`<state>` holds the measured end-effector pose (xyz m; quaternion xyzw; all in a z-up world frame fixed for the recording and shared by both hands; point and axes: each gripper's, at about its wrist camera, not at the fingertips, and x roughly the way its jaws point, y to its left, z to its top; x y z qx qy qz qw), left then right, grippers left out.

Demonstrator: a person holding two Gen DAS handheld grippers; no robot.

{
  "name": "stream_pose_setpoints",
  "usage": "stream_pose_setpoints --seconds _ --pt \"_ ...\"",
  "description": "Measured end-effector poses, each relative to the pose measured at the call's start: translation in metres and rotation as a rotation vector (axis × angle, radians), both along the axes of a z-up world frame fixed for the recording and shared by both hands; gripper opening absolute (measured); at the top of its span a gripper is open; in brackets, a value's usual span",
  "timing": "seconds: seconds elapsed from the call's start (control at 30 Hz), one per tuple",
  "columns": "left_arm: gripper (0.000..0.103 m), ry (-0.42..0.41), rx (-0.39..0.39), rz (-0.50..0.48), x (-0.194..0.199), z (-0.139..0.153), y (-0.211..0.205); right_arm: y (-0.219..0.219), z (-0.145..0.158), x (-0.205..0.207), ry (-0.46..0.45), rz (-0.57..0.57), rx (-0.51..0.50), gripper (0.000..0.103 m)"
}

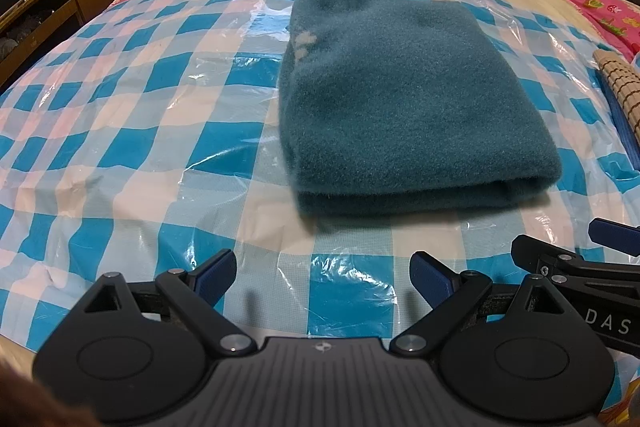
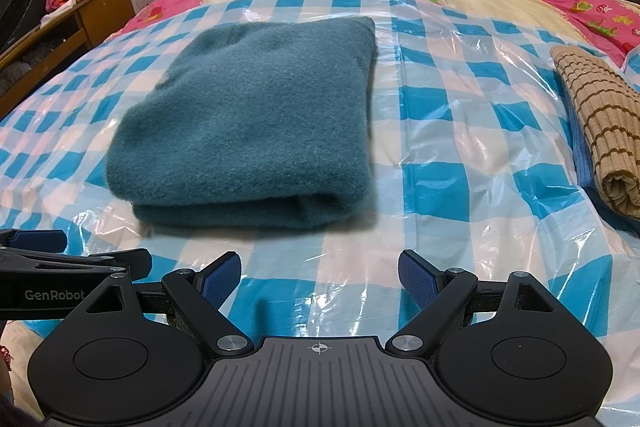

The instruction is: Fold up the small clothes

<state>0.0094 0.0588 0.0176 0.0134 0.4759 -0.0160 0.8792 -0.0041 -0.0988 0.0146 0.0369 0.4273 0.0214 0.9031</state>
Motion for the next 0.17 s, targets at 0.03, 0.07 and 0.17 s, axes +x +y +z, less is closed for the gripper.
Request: stream_pose_setpoints --seconds 0.03,0.07,0.17 --pt "0.098 0.0 0.0 0.0 0.0 0.0 0.0 0.0002 -0.0002 0.0001 0.0 0.0 0.0 0.087" --pt "0.098 0.0 -0.001 0.0 0.0 0.0 0.0 0.0006 0.0001 0.0 0.0 0.0 -0.001 0.087" --pt "0.098 0.001 -0.003 0.002 -0.0005 -0.0008 0.0007 0.0004 -0.0002 0.0002 -0.001 0.0 0.0 0.087"
